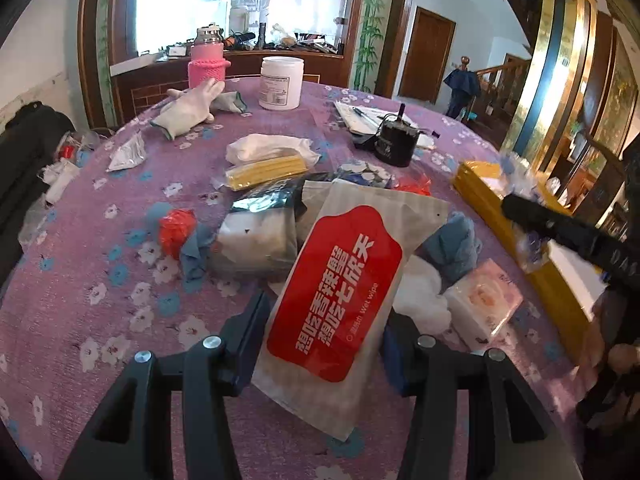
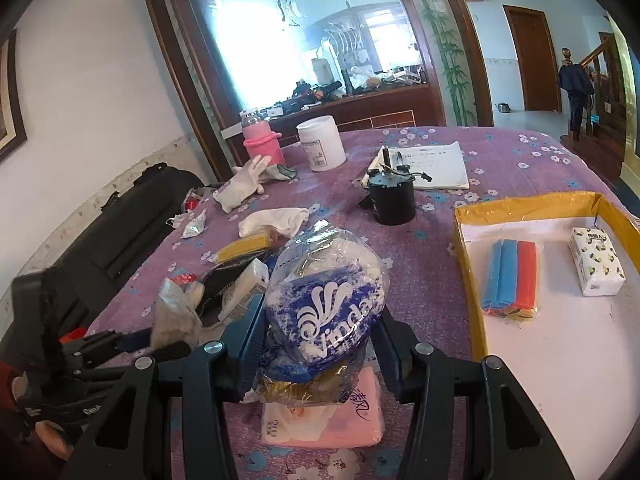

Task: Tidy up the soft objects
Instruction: 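Grasp the Vinda tissue bag with the right gripper while the left grasps the red-label bag, then carry the Vinda bag with the right gripper while the left carries the red-label bag into the tray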

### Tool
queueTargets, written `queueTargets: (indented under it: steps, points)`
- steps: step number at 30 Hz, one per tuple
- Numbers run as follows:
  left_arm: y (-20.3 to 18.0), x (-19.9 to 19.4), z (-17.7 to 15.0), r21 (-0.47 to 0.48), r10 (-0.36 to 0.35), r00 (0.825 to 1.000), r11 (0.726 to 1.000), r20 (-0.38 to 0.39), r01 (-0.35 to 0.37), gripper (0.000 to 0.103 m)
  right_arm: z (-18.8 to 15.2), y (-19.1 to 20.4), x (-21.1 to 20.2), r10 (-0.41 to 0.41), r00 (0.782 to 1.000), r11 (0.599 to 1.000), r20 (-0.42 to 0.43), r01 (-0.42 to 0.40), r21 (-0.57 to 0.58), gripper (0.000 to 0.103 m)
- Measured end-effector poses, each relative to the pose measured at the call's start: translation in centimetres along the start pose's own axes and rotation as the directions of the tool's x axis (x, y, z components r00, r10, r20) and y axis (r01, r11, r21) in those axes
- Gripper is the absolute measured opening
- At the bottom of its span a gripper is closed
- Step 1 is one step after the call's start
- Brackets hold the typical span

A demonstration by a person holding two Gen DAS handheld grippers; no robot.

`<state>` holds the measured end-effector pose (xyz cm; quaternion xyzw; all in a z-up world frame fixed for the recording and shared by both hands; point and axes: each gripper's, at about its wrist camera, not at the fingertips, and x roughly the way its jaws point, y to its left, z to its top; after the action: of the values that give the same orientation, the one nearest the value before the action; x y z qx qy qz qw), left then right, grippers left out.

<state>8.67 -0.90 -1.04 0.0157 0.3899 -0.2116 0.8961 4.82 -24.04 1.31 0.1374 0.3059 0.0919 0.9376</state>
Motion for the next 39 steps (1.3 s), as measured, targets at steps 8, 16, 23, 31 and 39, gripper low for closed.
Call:
queueTargets:
  steps: [8,16,23,31,39]
  points:
    - [-0.8,-0.7,-0.5,0.018,-0.049,0.999,0.999,-0.006,0.049,0.05,-0.7,-0.1,0.7,0.007,0.999,1.0,-0.032,-0.006,0.006,0.054]
    - [-1.8,-0.4,-1.0,0.047,-0.118,0.992,0.992,-0.047,0.121,0.05,-1.3,-0.8,1.7,0.027,0.997,0.999,-0.069,-0.024,0.038,0.054]
    - [-2.4,0.3,-1.5,0.085,-0.146,0.985,0.984,-0.095,0.154,0.05,-1.4,-0.9,2.6,0.055,0.993,0.997,-0.106,-0.049,0.056,0.054]
    - [-0.9,0.7,-1.1,0.014,-0.159,0.982,0.987,-0.106,0.161,0.05,-0.8,-0.2,2.6,0.091,0.991,0.995,-0.095,-0.086,0.053,0.054]
    - [-1.8,0.4,-0.8,0.01,-0.102,0.991,0.995,-0.092,0.103,0.05,-0.3,-0.5,0.7,0.081,0.996,0.992,-0.047,-0.076,0.096,0.054]
